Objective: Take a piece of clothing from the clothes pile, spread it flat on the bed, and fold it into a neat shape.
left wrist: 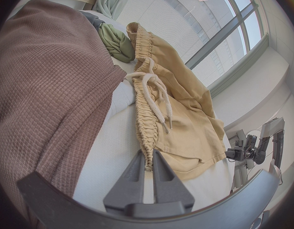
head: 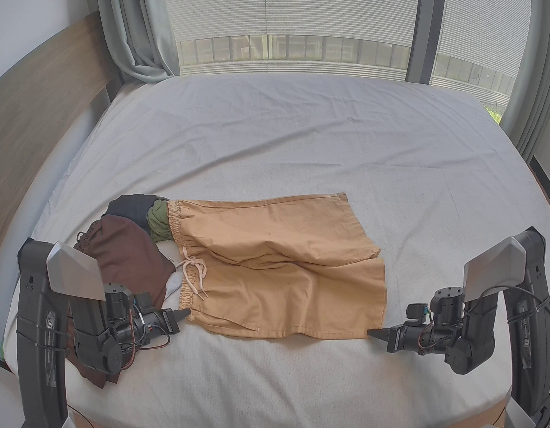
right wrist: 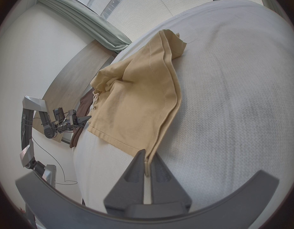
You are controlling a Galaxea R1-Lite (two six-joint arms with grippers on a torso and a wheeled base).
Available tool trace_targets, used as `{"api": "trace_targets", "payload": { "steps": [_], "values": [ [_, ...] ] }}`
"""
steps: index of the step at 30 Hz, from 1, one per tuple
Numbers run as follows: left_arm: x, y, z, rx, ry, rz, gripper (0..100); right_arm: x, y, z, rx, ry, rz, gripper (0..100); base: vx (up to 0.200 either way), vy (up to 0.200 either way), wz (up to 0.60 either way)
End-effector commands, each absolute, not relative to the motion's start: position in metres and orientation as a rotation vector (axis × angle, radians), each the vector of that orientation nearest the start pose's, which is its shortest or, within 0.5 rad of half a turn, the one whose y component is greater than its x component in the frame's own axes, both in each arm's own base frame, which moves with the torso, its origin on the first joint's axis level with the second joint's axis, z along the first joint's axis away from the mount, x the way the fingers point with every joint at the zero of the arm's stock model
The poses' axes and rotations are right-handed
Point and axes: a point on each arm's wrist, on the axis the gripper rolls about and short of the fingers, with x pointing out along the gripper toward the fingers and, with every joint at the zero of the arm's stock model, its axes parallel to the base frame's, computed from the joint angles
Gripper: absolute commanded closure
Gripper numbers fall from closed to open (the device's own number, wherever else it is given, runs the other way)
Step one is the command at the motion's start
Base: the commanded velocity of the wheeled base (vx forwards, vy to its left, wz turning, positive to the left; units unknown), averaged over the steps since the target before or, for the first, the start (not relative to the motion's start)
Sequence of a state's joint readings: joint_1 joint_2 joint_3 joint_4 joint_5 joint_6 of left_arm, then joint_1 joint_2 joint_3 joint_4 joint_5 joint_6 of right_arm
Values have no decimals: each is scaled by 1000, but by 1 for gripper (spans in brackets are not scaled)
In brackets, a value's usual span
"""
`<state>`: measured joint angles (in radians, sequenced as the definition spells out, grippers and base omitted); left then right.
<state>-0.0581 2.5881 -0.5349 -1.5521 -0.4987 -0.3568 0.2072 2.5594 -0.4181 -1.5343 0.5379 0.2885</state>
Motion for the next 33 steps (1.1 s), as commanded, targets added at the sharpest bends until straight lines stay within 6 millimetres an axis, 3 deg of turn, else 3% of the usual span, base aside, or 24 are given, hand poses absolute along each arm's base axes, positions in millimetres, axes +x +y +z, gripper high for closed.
{"api": "trace_targets", "payload": {
  "steps": [1, 7, 11, 19, 33],
  "values": [
    [326, -30, -81, -451, 594, -451, 100, 293, 73, -76, 367, 702, 633, 100, 0, 0, 0],
    [314, -29, -70, -452, 611, -457, 100, 285, 73, -68, 362, 709, 633, 100, 0, 0, 0],
    [293, -28, -57, -449, 650, -492, 100, 275, 70, -52, 361, 702, 637, 100, 0, 0, 0],
    [262, -24, -27, -459, 662, -556, 100, 250, 64, -42, 363, 759, 624, 100, 0, 0, 0],
    [238, -11, -25, -460, 712, -548, 100, 219, 57, -48, 331, 874, 616, 100, 0, 0, 0]
  ]
}}
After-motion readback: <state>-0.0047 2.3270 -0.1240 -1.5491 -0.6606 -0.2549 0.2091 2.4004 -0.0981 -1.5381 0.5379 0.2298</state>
